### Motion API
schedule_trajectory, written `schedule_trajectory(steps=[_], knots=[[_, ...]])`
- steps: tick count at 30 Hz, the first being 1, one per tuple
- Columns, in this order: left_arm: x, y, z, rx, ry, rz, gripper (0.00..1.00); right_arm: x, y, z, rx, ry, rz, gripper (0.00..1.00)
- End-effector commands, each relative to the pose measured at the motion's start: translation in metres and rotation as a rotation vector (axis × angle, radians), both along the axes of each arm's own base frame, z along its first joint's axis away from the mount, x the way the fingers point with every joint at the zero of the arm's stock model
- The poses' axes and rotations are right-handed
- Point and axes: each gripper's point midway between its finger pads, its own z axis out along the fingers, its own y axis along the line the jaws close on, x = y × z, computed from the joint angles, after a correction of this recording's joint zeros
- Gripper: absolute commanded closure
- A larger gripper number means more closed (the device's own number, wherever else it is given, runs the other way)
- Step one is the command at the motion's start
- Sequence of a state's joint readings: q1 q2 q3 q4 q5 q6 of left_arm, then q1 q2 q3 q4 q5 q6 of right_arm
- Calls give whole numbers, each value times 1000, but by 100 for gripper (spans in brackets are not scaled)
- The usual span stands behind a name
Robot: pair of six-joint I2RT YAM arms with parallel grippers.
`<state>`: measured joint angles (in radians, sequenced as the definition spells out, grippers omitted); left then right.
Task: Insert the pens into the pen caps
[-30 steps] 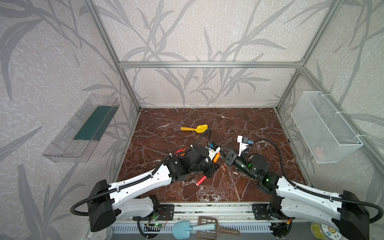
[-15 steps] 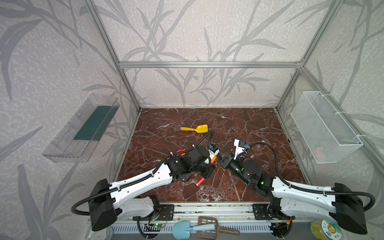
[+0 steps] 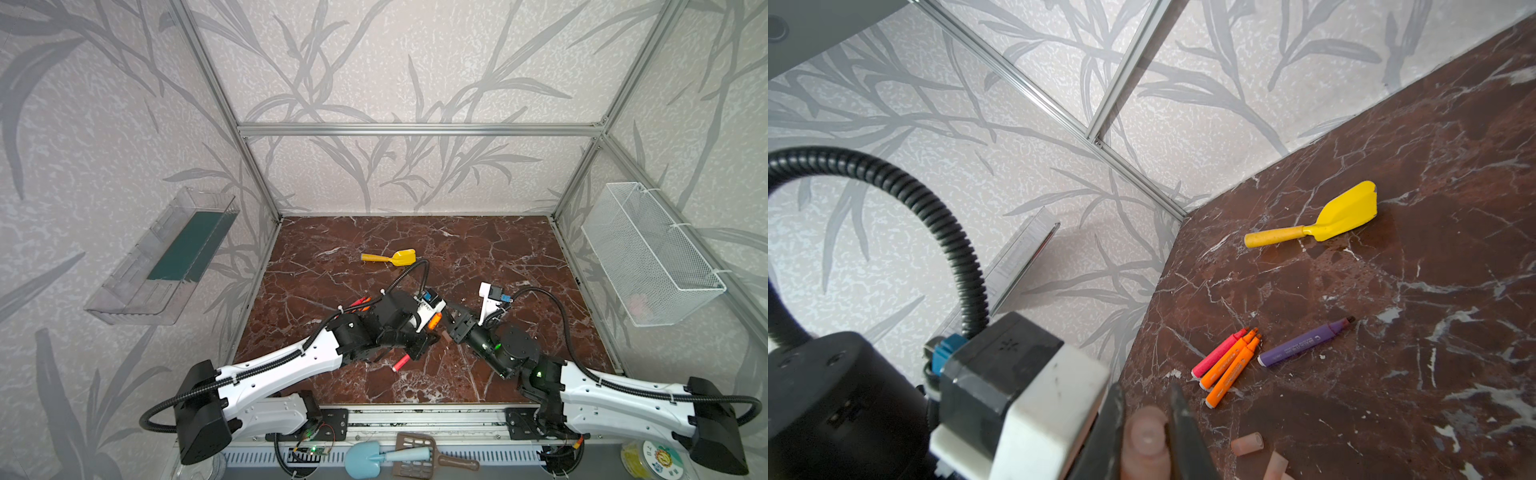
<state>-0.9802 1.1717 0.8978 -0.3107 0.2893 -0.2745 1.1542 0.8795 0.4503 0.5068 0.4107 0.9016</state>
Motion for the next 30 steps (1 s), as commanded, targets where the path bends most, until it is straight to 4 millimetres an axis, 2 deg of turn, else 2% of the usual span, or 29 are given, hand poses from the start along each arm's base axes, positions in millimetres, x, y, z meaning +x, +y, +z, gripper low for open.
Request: schedule_trajectory(steps=[1, 3, 5, 11, 21, 30], knots=[[58, 2, 93, -317, -173, 266, 100, -46, 18, -68, -303, 65, 240, 100], [51, -2, 88, -315, -170, 245, 100, -47, 18, -61, -304, 46, 249, 98], [44, -6, 83, -311, -161, 222, 100, -47, 19, -57, -306, 34, 251, 92], [23, -25, 74, -297, -154, 143, 100, -43, 19, -50, -305, 16, 228, 85], [2, -39, 75, -317, -154, 90, 100, -42, 22, -39, -289, -7, 227, 71], [-9, -45, 79, -360, -131, 39, 100, -38, 25, -40, -286, -4, 216, 70]])
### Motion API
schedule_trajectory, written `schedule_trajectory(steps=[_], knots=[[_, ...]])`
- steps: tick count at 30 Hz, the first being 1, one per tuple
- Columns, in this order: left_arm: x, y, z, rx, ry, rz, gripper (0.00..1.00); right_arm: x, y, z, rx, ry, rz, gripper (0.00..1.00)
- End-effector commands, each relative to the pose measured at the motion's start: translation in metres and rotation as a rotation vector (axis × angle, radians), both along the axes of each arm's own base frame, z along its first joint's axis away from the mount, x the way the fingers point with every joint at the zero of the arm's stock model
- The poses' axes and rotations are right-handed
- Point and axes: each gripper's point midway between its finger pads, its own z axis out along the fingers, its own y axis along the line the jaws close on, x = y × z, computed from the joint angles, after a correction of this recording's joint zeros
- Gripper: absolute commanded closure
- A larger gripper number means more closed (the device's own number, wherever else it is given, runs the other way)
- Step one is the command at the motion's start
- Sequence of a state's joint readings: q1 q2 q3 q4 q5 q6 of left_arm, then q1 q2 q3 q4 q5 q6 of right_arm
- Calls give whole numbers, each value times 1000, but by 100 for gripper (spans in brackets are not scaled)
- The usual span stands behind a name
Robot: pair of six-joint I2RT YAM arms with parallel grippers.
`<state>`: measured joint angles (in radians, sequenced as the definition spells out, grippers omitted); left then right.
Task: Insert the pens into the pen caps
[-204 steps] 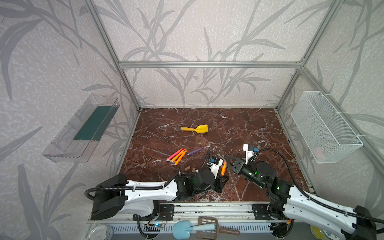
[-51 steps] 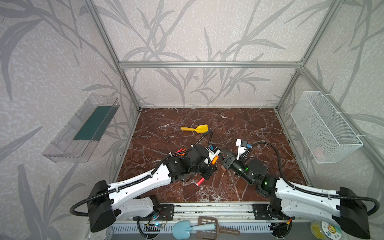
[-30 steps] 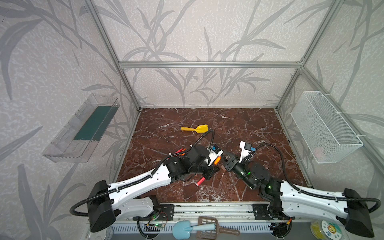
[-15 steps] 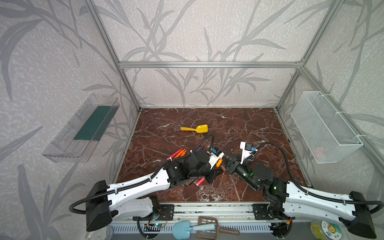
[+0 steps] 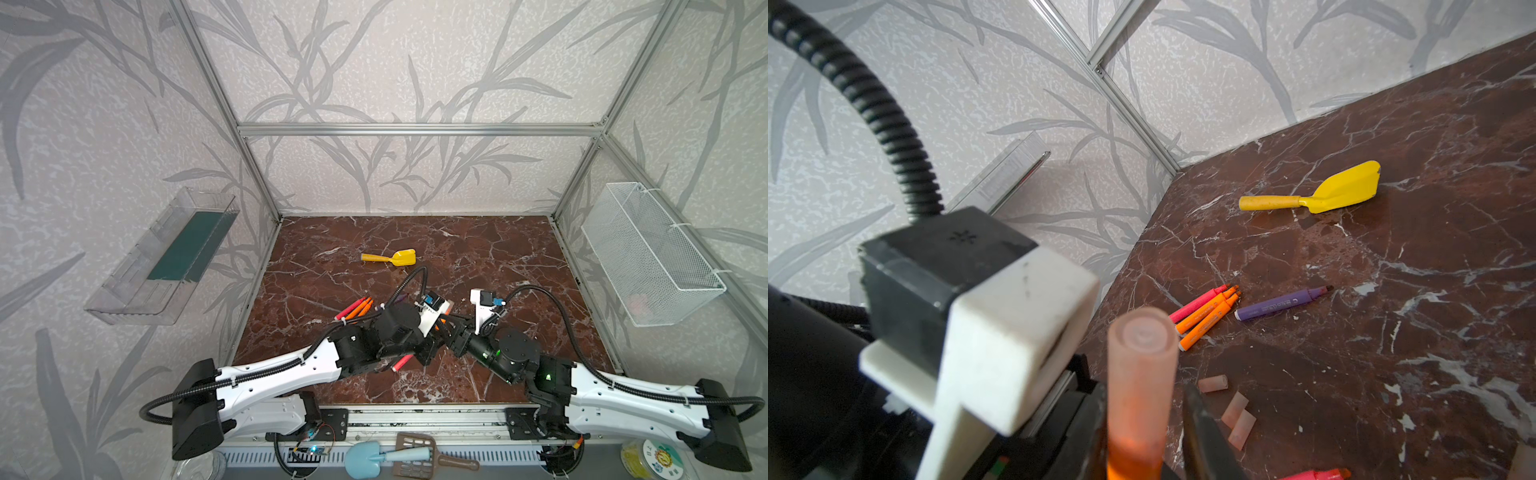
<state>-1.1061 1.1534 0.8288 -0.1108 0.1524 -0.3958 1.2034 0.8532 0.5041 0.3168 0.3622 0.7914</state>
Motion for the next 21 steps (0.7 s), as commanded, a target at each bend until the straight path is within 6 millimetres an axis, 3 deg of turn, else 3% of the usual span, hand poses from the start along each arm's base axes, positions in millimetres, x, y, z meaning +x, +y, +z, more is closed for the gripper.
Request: schedule_trajectory(steps=[1, 5, 9, 11, 14, 17, 21], knots=[[3, -20, 66, -236, -93, -15, 100, -17, 14, -30, -113, 35, 108, 70], [4, -16, 69, -248, -94, 0, 100, -15, 13, -34, -122, 52, 90, 85], [11, -5, 60, -223, -87, 68, 68, -8, -3, -47, -183, 68, 17, 88], [16, 3, 50, -190, -77, 114, 50, 0, -21, -59, -241, 91, -50, 88], [21, 15, 25, -122, -47, 184, 36, 14, -53, -80, -319, 144, -152, 89], [29, 32, -5, -36, -9, 284, 30, 32, -92, -104, -411, 229, -260, 89], [33, 54, -34, 58, 28, 378, 29, 48, -133, -138, -505, 362, -340, 91]])
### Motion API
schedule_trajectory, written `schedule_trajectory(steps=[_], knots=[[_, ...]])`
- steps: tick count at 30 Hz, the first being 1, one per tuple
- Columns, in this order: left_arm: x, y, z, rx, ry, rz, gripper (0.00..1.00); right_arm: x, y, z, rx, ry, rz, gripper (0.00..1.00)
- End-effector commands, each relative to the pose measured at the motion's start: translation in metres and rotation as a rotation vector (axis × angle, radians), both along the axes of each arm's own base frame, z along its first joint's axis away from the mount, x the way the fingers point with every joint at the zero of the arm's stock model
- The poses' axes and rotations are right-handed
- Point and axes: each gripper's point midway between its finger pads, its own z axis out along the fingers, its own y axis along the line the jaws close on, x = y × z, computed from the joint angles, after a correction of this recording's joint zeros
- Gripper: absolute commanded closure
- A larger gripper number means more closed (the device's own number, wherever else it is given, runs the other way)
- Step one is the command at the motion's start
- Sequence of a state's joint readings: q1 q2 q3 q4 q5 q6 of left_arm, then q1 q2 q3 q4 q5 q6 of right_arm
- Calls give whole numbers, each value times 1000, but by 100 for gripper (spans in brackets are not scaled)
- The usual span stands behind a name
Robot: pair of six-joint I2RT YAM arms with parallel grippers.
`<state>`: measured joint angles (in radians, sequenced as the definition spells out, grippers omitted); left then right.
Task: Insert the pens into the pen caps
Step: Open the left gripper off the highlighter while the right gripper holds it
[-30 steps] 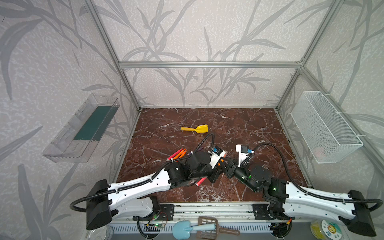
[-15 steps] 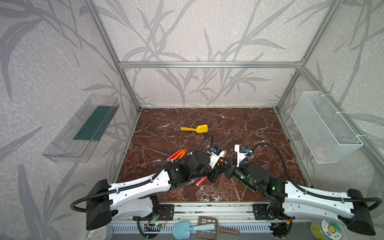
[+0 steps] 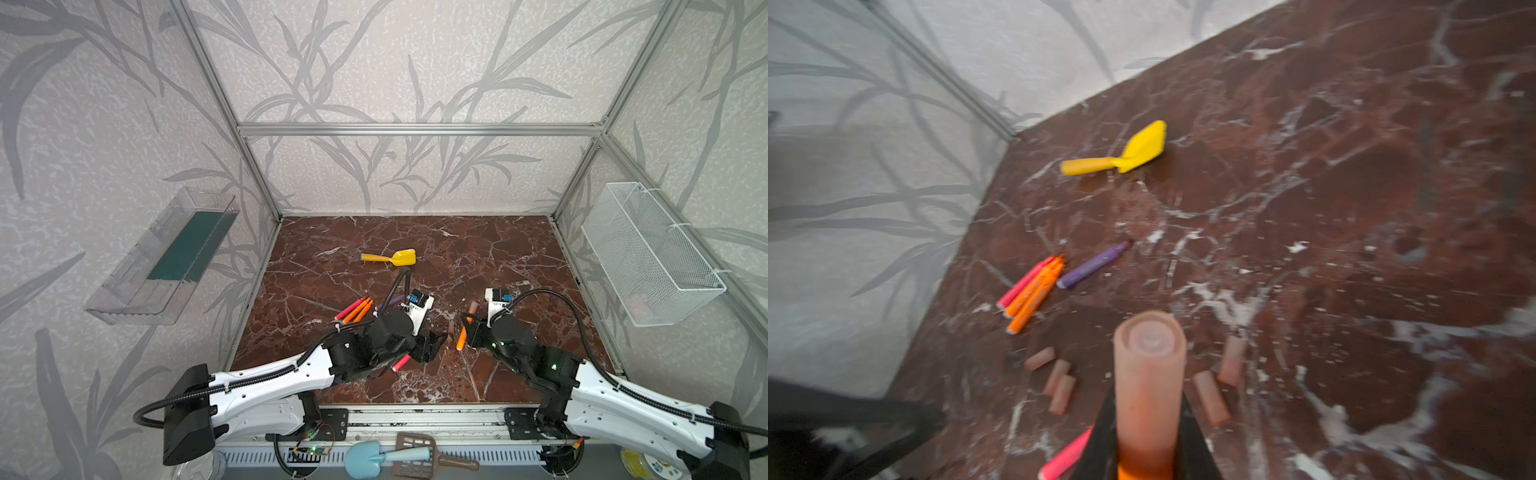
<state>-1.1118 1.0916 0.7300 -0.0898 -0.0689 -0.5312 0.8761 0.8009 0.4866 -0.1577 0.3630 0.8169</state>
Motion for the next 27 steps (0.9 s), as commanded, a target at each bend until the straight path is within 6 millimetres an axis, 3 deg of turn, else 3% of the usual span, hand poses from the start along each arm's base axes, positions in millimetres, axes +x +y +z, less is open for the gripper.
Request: schedule_trajectory(steps=[1, 5, 9, 27], knots=[[9, 26, -20, 64, 31, 138, 29, -6, -36, -47, -142, 166, -36, 91], [8, 46, -35, 128, 52, 193, 28, -1, -61, -75, -193, 279, -92, 91], [7, 60, -43, 182, 62, 224, 27, 0, -66, -97, -199, 360, -103, 93], [-3, 76, -78, 359, 166, 242, 27, 3, -75, -143, -138, 503, -146, 79]])
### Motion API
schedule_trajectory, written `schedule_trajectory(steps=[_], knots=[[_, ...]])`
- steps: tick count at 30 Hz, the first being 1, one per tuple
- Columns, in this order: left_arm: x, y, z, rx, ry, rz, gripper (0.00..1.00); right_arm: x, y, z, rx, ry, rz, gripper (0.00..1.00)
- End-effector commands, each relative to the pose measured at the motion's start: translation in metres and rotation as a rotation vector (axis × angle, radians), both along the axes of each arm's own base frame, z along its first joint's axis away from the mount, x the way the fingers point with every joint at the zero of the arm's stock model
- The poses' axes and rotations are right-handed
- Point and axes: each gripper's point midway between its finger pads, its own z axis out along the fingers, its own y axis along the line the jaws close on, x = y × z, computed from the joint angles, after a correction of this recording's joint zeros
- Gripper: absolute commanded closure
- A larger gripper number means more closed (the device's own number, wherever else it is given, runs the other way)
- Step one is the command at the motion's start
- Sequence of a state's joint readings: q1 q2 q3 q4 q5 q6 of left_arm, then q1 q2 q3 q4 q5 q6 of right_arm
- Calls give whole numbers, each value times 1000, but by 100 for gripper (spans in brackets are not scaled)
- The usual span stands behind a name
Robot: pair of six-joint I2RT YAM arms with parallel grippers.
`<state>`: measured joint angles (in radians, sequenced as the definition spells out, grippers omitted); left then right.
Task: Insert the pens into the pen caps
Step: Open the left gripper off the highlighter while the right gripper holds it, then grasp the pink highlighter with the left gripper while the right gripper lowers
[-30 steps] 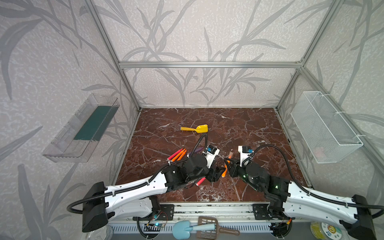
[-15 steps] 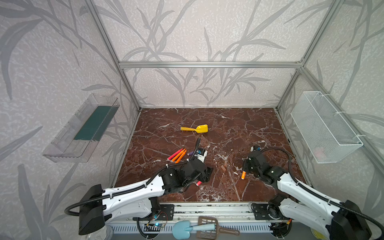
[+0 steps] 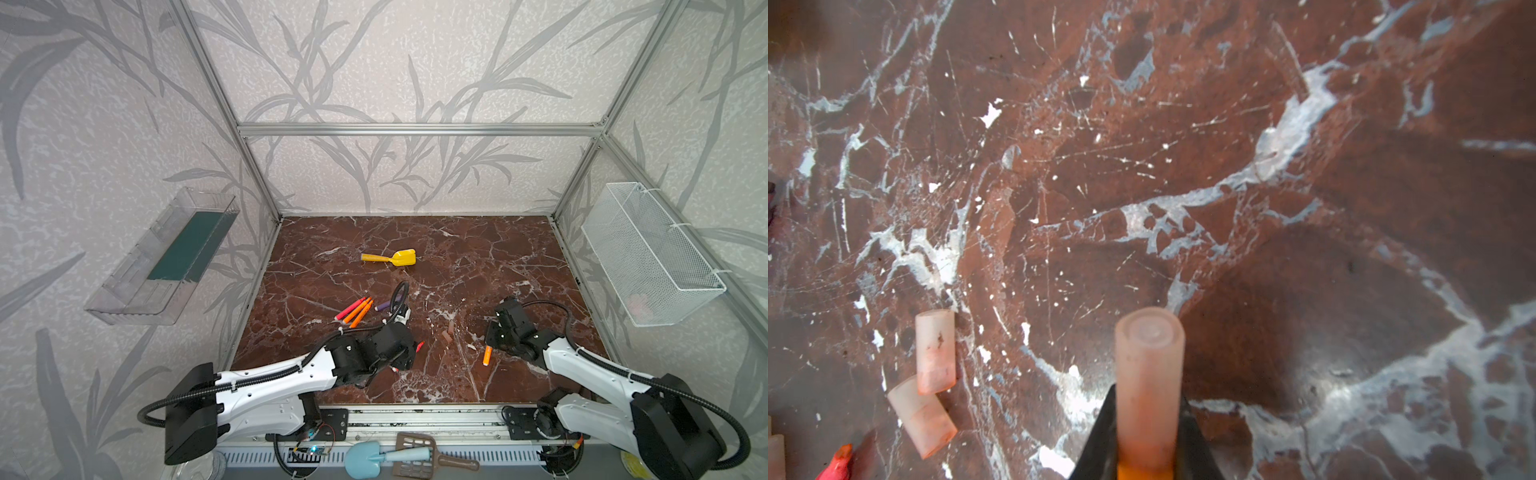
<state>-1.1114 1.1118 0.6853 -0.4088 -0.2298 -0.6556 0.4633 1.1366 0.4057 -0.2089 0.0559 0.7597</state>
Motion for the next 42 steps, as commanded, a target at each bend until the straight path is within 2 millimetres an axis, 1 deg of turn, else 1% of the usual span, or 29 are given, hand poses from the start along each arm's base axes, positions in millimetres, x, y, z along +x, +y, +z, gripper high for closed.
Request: schedule_trajectory(steps=[1, 3, 7, 13, 15, 17, 21, 24, 29, 34, 39, 42], knots=[[0, 9, 0, 48, 29, 46, 27, -3, -1, -9, 18, 24, -11, 78], [-2, 12, -3, 69, 46, 55, 27, -4, -3, -11, 23, 31, -23, 77], [-7, 19, -8, 114, 87, 67, 27, -4, -8, -10, 25, 20, -41, 71], [-15, 17, -13, 128, 132, 48, 27, -7, -13, -7, 23, 4, -62, 71], [-17, 16, -16, 130, 141, 36, 27, -7, -13, -2, 21, -4, -61, 71], [-21, 14, -20, 128, 153, 19, 27, -7, -10, 8, 32, -12, -39, 70], [-29, 10, -25, 120, 175, -13, 27, -6, -2, 27, 58, -43, 16, 63], [-34, 4, -28, 99, 180, -43, 27, -7, -1, 37, 78, -68, 25, 58], [-37, 1, -35, 107, 192, -56, 27, -10, 1, 59, 108, -121, 41, 53], [-38, -5, -40, 120, 192, -74, 27, -14, 6, 73, 136, -168, 74, 48], [-37, -10, -49, 153, 199, -89, 27, -17, 16, 79, 192, -213, 121, 38], [-33, -9, -55, 183, 196, -74, 27, -18, 18, 82, 209, -235, 134, 34]])
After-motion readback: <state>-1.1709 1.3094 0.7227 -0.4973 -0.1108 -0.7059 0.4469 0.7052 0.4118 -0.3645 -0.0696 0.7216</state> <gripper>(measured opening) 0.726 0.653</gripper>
